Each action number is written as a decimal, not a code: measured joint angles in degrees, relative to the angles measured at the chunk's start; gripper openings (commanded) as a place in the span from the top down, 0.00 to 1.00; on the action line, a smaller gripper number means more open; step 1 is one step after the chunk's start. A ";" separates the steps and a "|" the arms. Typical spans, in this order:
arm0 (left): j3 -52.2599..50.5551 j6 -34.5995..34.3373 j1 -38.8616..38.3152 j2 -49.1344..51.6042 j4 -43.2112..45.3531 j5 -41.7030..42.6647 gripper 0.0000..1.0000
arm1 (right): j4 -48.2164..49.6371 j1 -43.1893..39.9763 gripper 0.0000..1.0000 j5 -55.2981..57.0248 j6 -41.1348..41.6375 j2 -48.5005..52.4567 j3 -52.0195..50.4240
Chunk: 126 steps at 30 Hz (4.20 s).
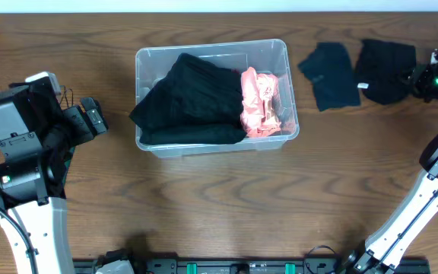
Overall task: Pack container
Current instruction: 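Grasp the black folded clothing with the right gripper and lift it, then carry the black clothing over the bin and lower it onto the sweatshirt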
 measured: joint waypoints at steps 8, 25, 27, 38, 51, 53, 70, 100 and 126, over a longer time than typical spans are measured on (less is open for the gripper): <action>0.00 0.00 0.00 0.00 0.00 0.00 0.02 | -1.05 -0.17 0.99 -0.11 0.11 -0.07 0.44; 0.00 0.00 0.00 0.00 -0.02 0.00 0.02 | -3.52 -2.12 0.99 -4.09 -0.35 -11.56 -0.52; 0.00 0.00 0.00 0.00 -0.02 0.00 0.02 | -3.52 -1.92 0.99 -4.50 -0.35 -15.63 -0.52; 0.00 0.00 0.00 0.00 0.00 0.00 0.02 | -3.28 8.26 0.99 -6.67 0.59 -31.47 -0.48; 0.00 0.00 0.00 0.00 -0.02 0.00 0.02 | -0.90 33.55 0.99 -9.29 5.62 -34.62 -0.48; 0.00 0.00 0.00 0.00 0.00 0.00 0.02 | -0.96 36.57 0.99 -9.27 6.62 -34.62 -0.48; 0.00 0.00 0.00 0.00 -0.02 0.00 0.02 | -13.94 52.28 0.99 7.72 16.39 -34.64 -3.37; 0.00 0.00 0.00 0.00 -0.02 0.00 0.02 | -17.68 53.13 0.99 34.86 18.49 -35.04 -18.32; 0.00 0.00 0.00 0.00 0.00 0.00 0.02 | -30.10 53.92 0.99 42.97 11.85 -43.76 4.90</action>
